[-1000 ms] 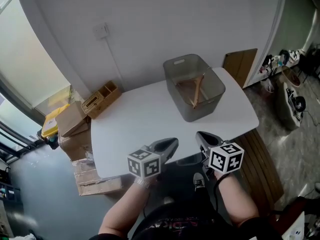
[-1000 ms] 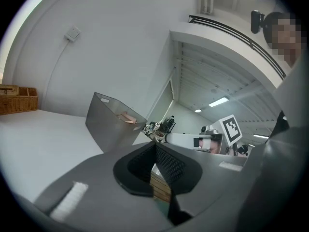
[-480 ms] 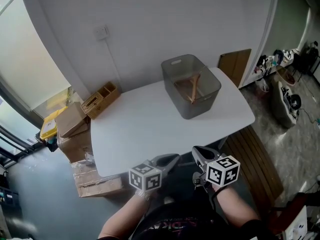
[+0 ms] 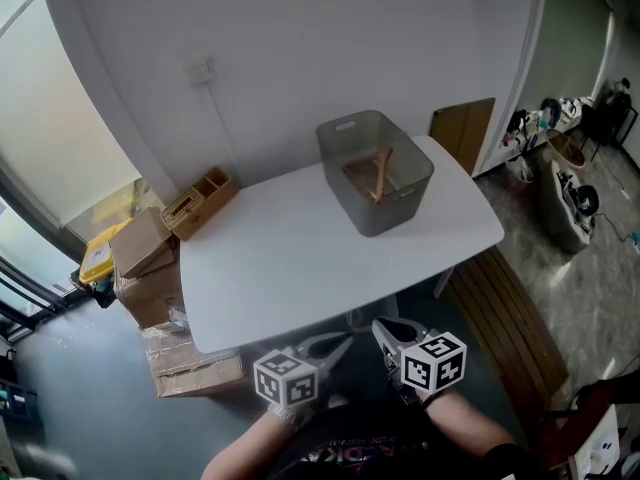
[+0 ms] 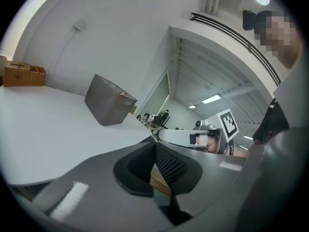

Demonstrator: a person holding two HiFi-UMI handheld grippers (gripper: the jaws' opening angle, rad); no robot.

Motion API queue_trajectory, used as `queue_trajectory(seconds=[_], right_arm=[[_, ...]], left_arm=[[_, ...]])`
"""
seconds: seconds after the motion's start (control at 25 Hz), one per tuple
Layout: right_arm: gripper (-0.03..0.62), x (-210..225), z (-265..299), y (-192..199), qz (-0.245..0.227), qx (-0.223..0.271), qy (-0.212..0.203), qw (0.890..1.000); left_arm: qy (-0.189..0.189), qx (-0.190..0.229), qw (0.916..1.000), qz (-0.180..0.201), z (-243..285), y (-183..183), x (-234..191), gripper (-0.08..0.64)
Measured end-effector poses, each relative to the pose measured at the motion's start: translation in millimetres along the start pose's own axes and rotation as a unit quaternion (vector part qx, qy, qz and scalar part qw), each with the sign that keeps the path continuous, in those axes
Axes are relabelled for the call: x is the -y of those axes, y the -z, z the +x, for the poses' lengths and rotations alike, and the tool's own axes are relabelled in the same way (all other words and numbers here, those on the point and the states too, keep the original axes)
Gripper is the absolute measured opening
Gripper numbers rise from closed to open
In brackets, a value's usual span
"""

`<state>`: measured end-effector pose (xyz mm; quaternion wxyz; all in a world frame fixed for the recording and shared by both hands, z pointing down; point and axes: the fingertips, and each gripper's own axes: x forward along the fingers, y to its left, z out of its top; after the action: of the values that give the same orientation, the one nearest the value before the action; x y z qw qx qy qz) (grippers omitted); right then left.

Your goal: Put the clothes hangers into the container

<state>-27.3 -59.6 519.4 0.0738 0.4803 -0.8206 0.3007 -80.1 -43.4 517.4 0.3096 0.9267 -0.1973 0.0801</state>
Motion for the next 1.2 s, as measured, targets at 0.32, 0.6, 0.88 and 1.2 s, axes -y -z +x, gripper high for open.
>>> queue_trajectory(seconds=[0.32,0.6,0.88,1.2], right_arm=[[0.002,-12.3,-9.6,19.4,-0.002,-0.014,-0.001,1.000],[0.002,-16.5,-8.4,22.4,-0.002,-0.016,-0.005,1.000],[0.002,-23.1,-1.5,24.8,-0.006,-0.023,-0.017,1.000],[0.002,-21.7,1.3,27.1,-0.001,-0.024,-0.019,1.000]], left_arm=[[-0.004,0.011,0.9999,-0.007,-3.6,5.0,3.7,0.005],[-0.004,0.012,0.9999,-0.002,-7.5,7.2,5.8,0.005],[-0.005,0.010,0.9999,0.000,-9.8,7.4,4.2,0.005],[0.000,0.006,1.0000,0.007,-5.9,5.2,4.4,0.005]])
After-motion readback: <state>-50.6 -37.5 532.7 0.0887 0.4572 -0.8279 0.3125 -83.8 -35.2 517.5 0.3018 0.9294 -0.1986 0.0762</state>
